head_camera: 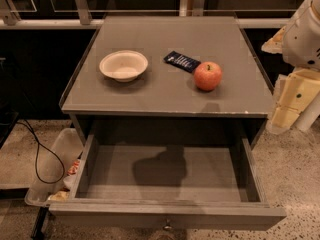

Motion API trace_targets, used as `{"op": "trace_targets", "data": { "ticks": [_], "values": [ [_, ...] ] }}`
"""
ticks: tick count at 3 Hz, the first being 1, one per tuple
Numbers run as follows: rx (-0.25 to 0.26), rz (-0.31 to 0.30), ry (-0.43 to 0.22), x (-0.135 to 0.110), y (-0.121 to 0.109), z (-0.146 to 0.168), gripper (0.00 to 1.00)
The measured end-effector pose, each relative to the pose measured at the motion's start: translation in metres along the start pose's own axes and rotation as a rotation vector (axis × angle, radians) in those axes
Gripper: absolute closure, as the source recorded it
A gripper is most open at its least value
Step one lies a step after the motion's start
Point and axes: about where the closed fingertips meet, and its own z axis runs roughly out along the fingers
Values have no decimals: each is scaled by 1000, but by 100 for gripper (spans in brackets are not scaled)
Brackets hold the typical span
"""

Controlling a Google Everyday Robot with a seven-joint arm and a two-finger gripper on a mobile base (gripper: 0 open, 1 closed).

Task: Close top drawer

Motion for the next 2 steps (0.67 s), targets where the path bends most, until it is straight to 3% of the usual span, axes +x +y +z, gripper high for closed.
{"op": "trace_targets", "data": {
  "ticks": [1, 2],
  "values": [
    [9, -9, -1, 1, 10, 1, 0],
    [26, -31, -33, 7, 39, 4, 19]
  ]
}}
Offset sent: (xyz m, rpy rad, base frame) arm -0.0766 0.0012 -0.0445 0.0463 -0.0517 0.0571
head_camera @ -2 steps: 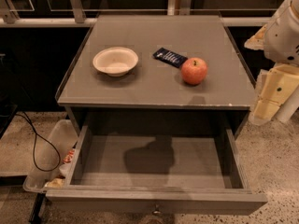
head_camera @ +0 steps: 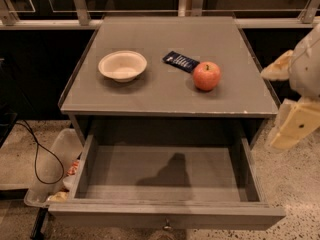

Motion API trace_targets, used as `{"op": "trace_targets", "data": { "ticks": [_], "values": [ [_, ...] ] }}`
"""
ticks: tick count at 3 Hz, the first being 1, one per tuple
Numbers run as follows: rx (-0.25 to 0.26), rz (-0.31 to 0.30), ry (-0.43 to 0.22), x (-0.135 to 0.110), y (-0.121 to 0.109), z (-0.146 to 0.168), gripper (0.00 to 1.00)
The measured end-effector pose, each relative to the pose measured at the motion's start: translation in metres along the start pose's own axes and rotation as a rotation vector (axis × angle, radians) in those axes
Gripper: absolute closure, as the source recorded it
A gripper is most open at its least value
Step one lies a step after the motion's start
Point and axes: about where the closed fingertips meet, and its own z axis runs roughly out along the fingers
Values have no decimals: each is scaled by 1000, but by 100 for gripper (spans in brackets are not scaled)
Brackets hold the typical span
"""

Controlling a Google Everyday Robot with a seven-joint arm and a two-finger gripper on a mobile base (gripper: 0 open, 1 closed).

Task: Close top drawer

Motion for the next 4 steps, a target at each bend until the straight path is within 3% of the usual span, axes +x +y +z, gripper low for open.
{"op": "trace_targets", "data": {
  "ticks": [1, 2, 3, 4],
  "values": [
    [26, 11, -87, 25, 36, 16, 43],
    [45, 66, -205, 56, 65, 52, 66],
    [54, 34, -268, 44, 69, 53, 89],
    [54, 34, -268, 44, 69, 53, 100]
  ]
}}
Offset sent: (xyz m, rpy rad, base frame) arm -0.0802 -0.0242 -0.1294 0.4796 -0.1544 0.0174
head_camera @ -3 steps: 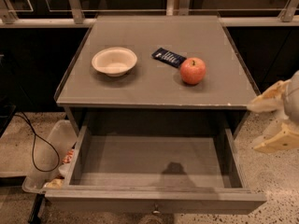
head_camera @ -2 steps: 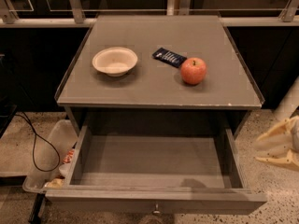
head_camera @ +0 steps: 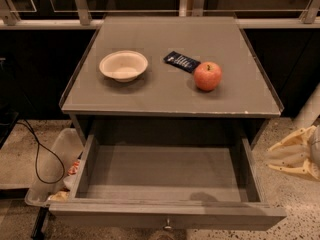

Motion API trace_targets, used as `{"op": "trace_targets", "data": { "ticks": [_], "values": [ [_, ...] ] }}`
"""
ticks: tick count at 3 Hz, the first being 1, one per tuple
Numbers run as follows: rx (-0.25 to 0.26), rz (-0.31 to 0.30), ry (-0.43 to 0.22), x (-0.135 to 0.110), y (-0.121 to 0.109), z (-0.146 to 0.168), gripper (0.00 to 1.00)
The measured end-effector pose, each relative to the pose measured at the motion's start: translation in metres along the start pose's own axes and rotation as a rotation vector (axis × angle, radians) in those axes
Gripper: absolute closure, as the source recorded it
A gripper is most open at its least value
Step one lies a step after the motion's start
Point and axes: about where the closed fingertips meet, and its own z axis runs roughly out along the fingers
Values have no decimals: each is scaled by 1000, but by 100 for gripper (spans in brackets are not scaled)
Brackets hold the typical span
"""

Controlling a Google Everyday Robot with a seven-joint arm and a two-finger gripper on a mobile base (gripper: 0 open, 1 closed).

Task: Close top drawer

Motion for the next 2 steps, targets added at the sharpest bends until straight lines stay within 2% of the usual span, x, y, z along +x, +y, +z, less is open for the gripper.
{"op": "trace_targets", "data": {
  "ticks": [1, 2],
  "values": [
    [-37, 22, 3, 6, 12, 18, 100],
    [-108, 52, -2, 12, 48, 54, 100]
  ]
}}
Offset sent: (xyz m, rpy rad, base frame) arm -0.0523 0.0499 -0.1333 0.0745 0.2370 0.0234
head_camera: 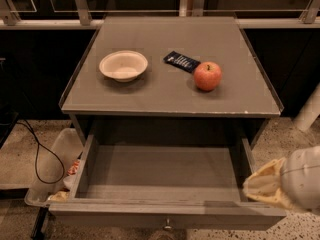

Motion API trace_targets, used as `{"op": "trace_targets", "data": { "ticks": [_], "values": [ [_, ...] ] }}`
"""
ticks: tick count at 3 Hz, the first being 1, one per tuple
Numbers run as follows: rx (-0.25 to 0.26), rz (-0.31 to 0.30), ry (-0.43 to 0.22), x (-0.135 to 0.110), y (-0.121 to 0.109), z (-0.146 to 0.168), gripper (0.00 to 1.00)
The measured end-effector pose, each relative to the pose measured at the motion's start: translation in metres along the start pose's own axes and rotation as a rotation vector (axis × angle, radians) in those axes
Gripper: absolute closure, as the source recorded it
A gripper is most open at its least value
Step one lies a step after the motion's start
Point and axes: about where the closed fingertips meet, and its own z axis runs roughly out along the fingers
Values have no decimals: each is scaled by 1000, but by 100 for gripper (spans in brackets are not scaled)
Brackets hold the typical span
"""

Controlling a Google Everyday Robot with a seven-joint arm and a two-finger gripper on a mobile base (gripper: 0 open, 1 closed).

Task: Close top drawer

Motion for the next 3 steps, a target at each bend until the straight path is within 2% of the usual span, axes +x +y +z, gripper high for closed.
{"op": "trace_targets", "data": {
  "ticks": [1, 2, 3],
  "values": [
    [-60, 34, -3, 13, 32, 39, 100],
    [-88, 47, -18, 29, 54, 73, 100],
    [-102, 51, -28, 46, 62, 107, 100]
  ]
}}
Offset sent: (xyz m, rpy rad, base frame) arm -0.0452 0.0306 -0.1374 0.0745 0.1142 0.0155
